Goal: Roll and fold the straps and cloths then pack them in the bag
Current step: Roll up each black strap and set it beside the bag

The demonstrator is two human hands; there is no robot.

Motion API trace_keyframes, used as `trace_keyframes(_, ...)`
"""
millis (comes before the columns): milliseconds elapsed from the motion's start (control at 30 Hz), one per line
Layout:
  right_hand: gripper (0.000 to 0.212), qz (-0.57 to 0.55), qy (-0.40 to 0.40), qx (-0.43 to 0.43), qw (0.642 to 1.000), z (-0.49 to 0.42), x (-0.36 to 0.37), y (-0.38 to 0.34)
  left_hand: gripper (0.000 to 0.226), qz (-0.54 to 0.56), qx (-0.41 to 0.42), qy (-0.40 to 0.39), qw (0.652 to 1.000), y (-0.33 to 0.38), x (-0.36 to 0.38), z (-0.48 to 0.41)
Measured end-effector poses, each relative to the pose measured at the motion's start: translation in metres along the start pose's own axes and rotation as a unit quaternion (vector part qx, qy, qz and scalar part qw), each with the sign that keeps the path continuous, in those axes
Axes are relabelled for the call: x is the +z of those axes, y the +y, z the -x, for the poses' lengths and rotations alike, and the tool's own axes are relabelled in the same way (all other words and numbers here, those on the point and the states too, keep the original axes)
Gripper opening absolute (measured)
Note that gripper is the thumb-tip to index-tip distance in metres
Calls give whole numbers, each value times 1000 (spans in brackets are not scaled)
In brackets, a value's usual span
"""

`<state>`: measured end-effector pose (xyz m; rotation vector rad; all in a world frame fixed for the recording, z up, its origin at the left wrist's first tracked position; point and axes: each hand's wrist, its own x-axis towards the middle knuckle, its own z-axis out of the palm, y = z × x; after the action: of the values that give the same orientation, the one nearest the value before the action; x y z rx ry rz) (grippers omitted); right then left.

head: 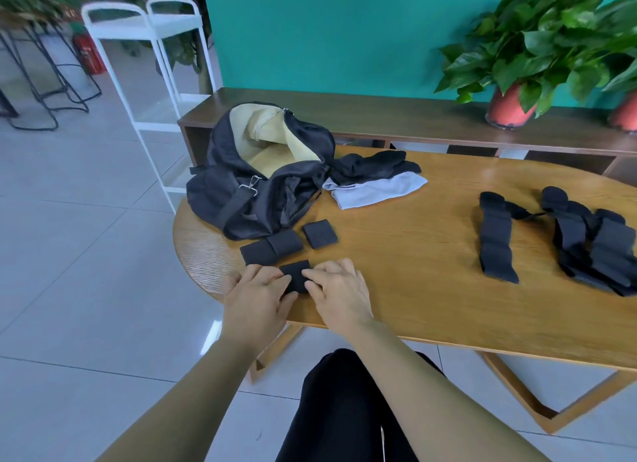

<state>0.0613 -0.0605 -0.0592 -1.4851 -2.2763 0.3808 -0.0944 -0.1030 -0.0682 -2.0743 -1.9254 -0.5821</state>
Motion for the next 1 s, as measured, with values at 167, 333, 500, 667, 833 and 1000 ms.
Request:
trace_keyframes(167, 34, 11, -13, -20, 1000, -6, 5, -8, 21, -8, -1, 12, 1000, -9, -2, 1)
trace_keyframes(333, 38, 13, -25, -32, 999, -7, 5, -9, 25, 5, 18, 0, 1000, -5, -4, -3)
trace_keyframes(500, 43, 2, -7, -25, 1000, -3, -3, 1, 22, 17, 26, 2, 1000, 3, -6, -10)
trace_keyframes(667, 43, 8, 13, 3, 1000, 4, -23, 29, 14, 22, 59, 5, 998, 33, -4, -28)
trace_keyframes(833, 41, 31, 79, 84, 993, 17, -61, 85, 10, 45, 109, 26, 993, 83, 3, -54)
trace_keyframes(1000, 39, 45, 139, 156, 977, 31, -104, 154, 15, 81, 158, 2, 984, 146, 10, -83)
